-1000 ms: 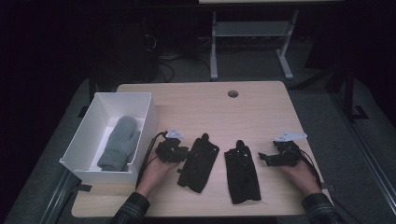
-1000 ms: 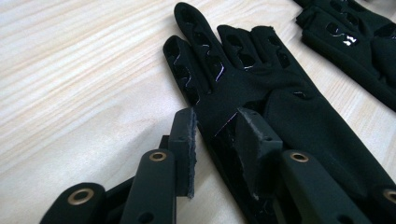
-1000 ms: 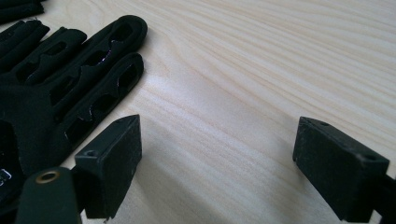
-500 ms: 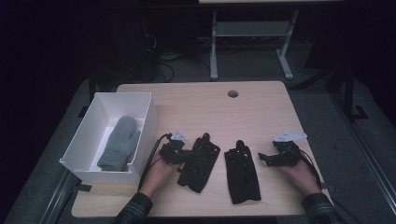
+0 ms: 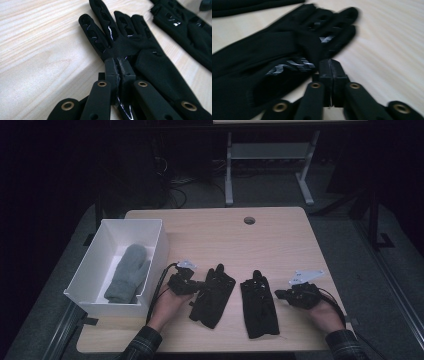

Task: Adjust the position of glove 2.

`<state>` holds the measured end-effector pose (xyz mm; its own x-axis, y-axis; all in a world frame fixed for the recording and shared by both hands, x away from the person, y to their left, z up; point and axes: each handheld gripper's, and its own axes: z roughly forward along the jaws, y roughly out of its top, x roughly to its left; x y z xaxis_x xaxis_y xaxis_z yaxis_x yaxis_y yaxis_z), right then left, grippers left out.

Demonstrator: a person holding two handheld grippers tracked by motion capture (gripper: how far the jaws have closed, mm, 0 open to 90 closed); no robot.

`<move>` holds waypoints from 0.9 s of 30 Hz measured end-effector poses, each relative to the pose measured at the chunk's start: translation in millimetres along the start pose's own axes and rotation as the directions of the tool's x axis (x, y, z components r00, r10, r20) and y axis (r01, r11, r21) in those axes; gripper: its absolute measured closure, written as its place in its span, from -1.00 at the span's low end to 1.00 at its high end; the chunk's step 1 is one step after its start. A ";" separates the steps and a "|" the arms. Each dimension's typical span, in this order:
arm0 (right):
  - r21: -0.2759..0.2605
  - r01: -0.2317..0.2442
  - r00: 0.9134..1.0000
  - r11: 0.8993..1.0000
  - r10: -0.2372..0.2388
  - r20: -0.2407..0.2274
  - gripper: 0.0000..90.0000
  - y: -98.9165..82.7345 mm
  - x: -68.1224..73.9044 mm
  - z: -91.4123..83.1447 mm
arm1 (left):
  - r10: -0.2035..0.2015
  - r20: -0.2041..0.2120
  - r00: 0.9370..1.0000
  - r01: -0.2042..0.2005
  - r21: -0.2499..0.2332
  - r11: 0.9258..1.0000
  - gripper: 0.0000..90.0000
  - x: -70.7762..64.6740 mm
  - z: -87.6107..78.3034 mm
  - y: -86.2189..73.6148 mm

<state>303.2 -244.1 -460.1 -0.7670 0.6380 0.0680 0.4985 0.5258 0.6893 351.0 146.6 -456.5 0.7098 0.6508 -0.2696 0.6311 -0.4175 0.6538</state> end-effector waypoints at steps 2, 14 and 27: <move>0.010 0.020 0.999 1.000 -0.020 -0.036 1.00 1.9 5.2 2.2 | -0.009 0.016 1.000 0.009 -0.012 1.000 0.94 -0.3 -2.2 0.5; 0.039 0.072 0.990 0.997 -0.067 -0.123 1.00 9.6 23.3 15.1 | -0.027 0.066 0.997 0.028 -0.027 0.999 0.94 -4.2 -7.0 0.0; 0.045 0.079 0.989 0.996 -0.072 -0.130 1.00 11.0 26.4 17.8 | -0.030 0.137 0.990 0.042 -0.086 0.995 0.94 -19.0 -21.9 -1.5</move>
<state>295.6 -211.5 -463.5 -0.8470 0.5199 0.1110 0.4542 0.5991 0.6594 329.7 148.8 -436.9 0.7266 0.5704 -0.3831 0.6311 -0.3336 0.7003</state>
